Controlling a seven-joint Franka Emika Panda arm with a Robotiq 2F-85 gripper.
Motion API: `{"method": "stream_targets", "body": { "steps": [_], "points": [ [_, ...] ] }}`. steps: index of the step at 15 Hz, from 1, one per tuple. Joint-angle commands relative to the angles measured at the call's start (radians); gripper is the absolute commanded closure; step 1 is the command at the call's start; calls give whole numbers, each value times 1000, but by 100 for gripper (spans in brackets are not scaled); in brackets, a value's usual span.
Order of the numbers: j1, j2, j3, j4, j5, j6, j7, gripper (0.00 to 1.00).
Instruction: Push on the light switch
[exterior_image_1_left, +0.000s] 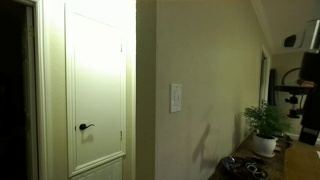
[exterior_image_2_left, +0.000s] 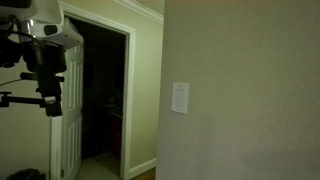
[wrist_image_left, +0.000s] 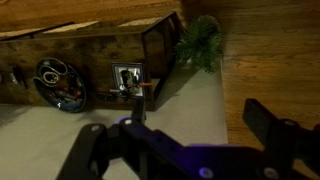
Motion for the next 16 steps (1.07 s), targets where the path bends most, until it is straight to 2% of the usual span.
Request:
{"method": "stream_targets", "body": {
  "steps": [1, 7, 16],
  "points": [
    [10, 25, -21, 8, -12, 26, 13, 0],
    [-10, 121, -63, 12, -28, 139, -8, 0],
    [-24, 387, -150, 105, -78, 347, -101, 0]
  ]
}}
